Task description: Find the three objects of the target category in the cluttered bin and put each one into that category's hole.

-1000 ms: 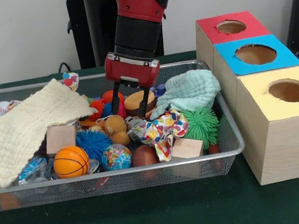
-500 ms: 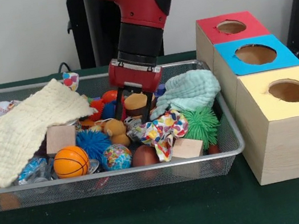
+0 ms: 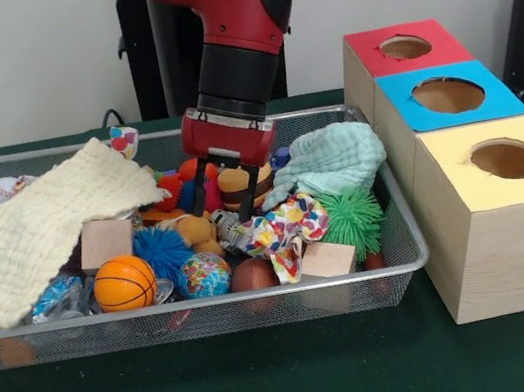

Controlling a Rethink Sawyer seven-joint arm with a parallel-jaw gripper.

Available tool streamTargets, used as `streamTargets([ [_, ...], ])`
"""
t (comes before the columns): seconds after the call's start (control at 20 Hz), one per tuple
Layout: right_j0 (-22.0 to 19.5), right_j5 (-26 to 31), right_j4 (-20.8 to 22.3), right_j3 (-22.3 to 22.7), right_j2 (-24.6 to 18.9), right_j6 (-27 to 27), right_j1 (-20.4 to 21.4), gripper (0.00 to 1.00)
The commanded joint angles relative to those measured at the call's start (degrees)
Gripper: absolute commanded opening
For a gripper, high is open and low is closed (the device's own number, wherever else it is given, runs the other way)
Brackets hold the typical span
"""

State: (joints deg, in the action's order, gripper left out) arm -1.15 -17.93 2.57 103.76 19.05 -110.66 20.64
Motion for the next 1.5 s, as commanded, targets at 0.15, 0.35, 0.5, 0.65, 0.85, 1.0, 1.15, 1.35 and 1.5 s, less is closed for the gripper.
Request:
streamTargets([
  [0.15, -3.05, -3.48, 0.95, -2.64, -3.03, -7.83, -3.26, 1.00],
  [0.35, -3.51, -2.97, 1.08, -1.92, -3.41, -8.09, -3.12, 1.00],
  [0.5, -3.75, -4.81, -0.08, -2.16, -3.74, -9.24, -5.79, 1.00],
  [0.65, -2.98, -6.91, -2.19, -1.90, -3.21, -10.65, -8.04, 1.00],
  [0.85, -1.21, -7.02, -4.94, -0.69, -1.57, -11.11, -7.84, 1.00],
  [1.0, 0.23, -7.29, -7.37, 0.13, -0.12, -11.18, -7.33, 1.00],
  [1.15, 1.57, -4.94, -8.41, 1.21, 1.01, -10.44, -4.48, 1.00],
  [1.35, 1.19, -0.83, -7.13, 2.11, 0.27, -9.42, 0.08, 1.00],
  [1.5, 0.26, 2.56, -6.07, 2.66, -0.94, -8.87, 2.91, 1.00],
])
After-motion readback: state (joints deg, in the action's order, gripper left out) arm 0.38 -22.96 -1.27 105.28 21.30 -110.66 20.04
